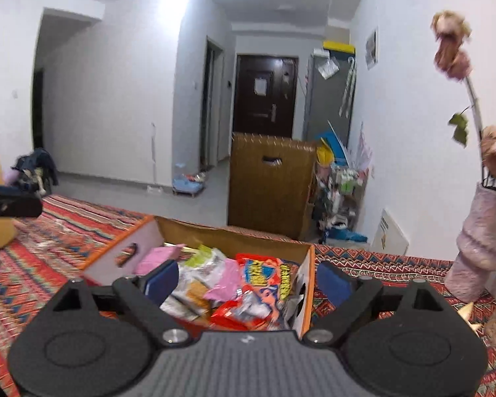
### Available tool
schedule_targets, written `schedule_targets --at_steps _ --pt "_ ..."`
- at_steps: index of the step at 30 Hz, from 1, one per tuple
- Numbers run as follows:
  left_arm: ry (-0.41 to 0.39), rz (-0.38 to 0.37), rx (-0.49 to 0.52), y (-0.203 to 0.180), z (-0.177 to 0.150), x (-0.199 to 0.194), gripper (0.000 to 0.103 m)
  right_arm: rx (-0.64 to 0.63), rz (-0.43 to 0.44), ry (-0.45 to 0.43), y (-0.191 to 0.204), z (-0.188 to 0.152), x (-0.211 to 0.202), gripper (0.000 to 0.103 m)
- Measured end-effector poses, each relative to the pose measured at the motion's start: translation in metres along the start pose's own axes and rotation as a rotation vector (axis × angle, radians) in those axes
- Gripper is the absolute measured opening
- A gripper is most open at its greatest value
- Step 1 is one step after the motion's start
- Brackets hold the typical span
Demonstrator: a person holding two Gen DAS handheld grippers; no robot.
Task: Organize snacks
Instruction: 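Withdraw both tools back toward the remaining snacks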
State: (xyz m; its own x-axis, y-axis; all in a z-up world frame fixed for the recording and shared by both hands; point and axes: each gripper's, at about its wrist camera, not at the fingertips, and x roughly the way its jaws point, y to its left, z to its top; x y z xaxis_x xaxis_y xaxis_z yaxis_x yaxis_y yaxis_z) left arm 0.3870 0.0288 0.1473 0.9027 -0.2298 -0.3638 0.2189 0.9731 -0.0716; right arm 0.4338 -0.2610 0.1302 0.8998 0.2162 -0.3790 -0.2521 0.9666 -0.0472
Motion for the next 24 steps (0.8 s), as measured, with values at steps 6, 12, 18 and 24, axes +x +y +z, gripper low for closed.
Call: schedule_targets --at_steps 6,12,18,24 --pt "-0.049 0.032 0.046 -0.025 -0.053 -0.099 0.103 -0.024 0.043 -0.036 0.022 -0.033 -0.088 0.099" --pt "-0.034 0.09 0.069 -0.051 -0.112 -0.162 0.103 -0.042 0.076 -0.022 0.045 -0.08 -0.152 0.102" --pt "0.072 0.082 -0.003 -0.059 -0.159 -0.181 0.103 0.053 0.107 0.044 0.057 -0.135 -0.19 0.102" --pt "0.168 0.088 -0.049 -0.056 -0.183 -0.175 0.103 0.073 0.081 0.131 0.061 -0.178 -0.206 0.102"
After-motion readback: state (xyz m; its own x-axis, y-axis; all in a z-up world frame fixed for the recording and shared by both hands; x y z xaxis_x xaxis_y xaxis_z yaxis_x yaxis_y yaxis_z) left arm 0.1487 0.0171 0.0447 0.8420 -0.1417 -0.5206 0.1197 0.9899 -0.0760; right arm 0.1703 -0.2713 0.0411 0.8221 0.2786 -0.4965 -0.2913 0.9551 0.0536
